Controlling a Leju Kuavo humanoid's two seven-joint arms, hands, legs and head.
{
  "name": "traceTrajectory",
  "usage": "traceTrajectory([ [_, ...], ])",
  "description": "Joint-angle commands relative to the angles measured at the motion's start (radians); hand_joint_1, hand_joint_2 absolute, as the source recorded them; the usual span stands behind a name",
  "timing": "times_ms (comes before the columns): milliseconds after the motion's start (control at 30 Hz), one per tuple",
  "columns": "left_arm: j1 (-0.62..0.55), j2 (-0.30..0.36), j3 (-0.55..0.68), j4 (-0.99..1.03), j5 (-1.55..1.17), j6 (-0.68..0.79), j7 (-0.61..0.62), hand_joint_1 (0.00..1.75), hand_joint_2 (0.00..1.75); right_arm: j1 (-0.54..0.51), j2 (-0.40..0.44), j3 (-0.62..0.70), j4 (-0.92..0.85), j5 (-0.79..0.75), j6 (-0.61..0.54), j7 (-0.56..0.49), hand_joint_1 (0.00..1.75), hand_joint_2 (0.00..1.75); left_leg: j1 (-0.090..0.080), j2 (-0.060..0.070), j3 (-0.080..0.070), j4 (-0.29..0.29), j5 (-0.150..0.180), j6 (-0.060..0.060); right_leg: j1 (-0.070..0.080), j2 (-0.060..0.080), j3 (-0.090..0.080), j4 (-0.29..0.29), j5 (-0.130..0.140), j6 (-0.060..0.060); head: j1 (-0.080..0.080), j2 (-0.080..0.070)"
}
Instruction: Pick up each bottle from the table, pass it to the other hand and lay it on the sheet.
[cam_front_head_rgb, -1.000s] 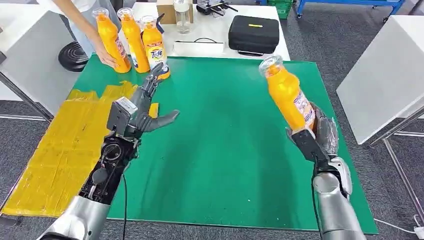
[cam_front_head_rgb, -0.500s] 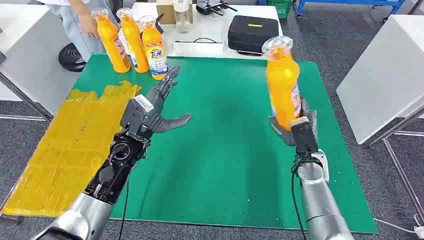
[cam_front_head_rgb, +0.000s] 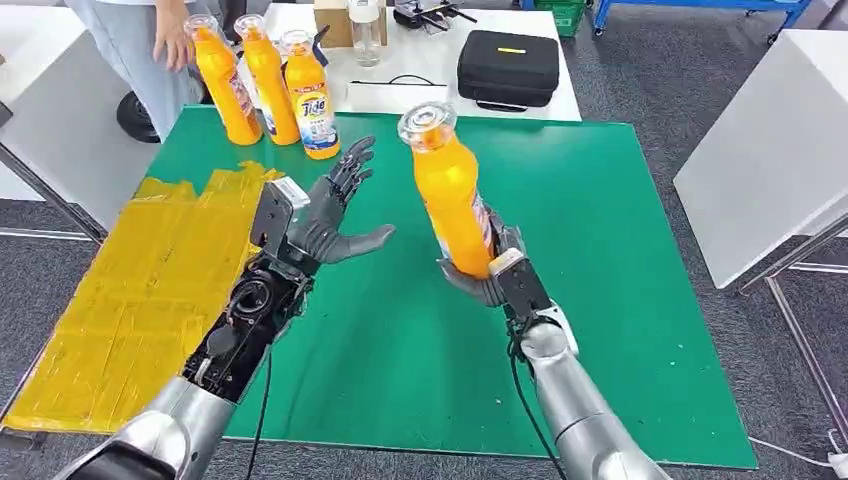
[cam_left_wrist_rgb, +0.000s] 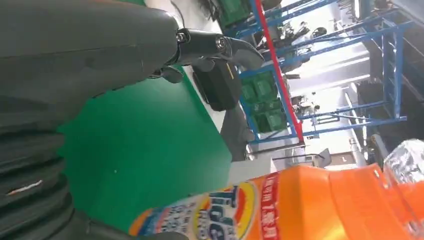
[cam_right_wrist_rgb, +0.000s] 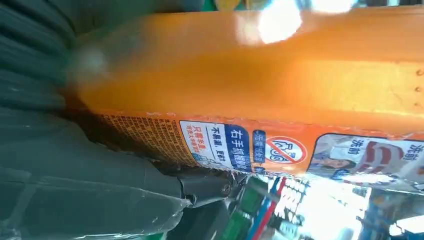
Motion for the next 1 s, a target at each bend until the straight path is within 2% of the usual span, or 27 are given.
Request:
traceTrajectory([
  [33,-0.061,-0.002,-0.02,0.104,0.032,-0.021,0.017,0.0,1.75,-0.072,0.03,0.071,0.128,-0.007,0.007,-0.003,1.75,1.75,0.001,0.0,0.005,0.001,-0.003,-0.003,0.002,-0.001,0.005,0.001,-0.002,-0.003,0.0,0.0],
  [100,-0.061,-0.002,-0.02,0.104,0.032,-0.021,0.017,0.0,1.75,-0.072,0.03,0.071,0.128,-0.007,0.007,-0.003,1.75,1.75,0.001,0.0,0.003,0.0,-0.001,-0.002,0.001,-0.001,0.003,0.0,-0.001,-0.002,0.0,0.0],
  [200,-0.062,-0.001,-0.024,0.106,0.034,-0.02,0.017,0.0,1.75,-0.075,0.029,0.072,0.133,-0.009,0.003,-0.003,1.75,1.75,0.002,0.001,0.007,0.002,-0.004,-0.003,0.002,-0.001,0.007,0.001,-0.004,-0.003,0.0,0.0],
  [300,-0.081,-0.006,-0.033,0.13,0.087,-0.053,0.034,0.0,1.75,-0.076,0.04,0.094,0.144,-0.012,-0.003,-0.003,1.75,1.75,0.001,0.0,0.003,0.0,-0.001,-0.001,0.001,-0.001,0.003,0.0,-0.001,-0.002,0.0,0.0],
  [400,-0.1,-0.02,-0.054,0.145,0.136,-0.084,0.042,0.0,1.75,-0.072,0.046,0.119,0.132,-0.019,-0.03,-0.003,1.75,1.75,0.002,-0.001,0.006,0.002,-0.004,-0.003,0.002,-0.002,0.006,0.002,-0.004,-0.003,0.0,0.0],
  [467,-0.095,-0.021,-0.072,0.131,0.152,-0.096,0.044,0.0,1.75,-0.078,0.047,0.122,0.141,-0.028,-0.035,-0.003,1.75,1.75,0.001,-0.001,0.003,0.001,-0.002,-0.002,0.001,-0.002,0.003,0.001,-0.002,-0.002,0.0,0.0],
  [700,-0.059,-0.04,-0.145,0.082,0.173,-0.12,0.039,0.0,1.75,-0.071,0.047,0.142,0.146,-0.024,-0.054,-0.003,1.75,1.75,0.002,-0.001,0.008,0.002,-0.005,-0.003,0.002,-0.003,0.008,0.001,-0.004,-0.003,0.0,0.0],
  [800,-0.052,-0.045,-0.168,0.063,0.188,-0.125,0.039,0.0,1.75,-0.081,0.049,0.145,0.164,-0.023,-0.046,-0.003,1.75,1.75,0.001,-0.001,0.002,0.0,-0.001,-0.001,0.001,-0.002,0.002,0.0,-0.001,-0.001,-0.001,0.0],
  [1000,-0.026,-0.037,-0.196,0.036,0.22,-0.127,0.043,0.0,1.75,-0.081,0.062,0.151,0.181,-0.021,-0.048,-0.003,1.75,1.75,0.001,0.001,0.007,0.001,-0.004,-0.003,0.002,-0.001,0.007,0.001,-0.003,-0.003,0.0,0.0],
])
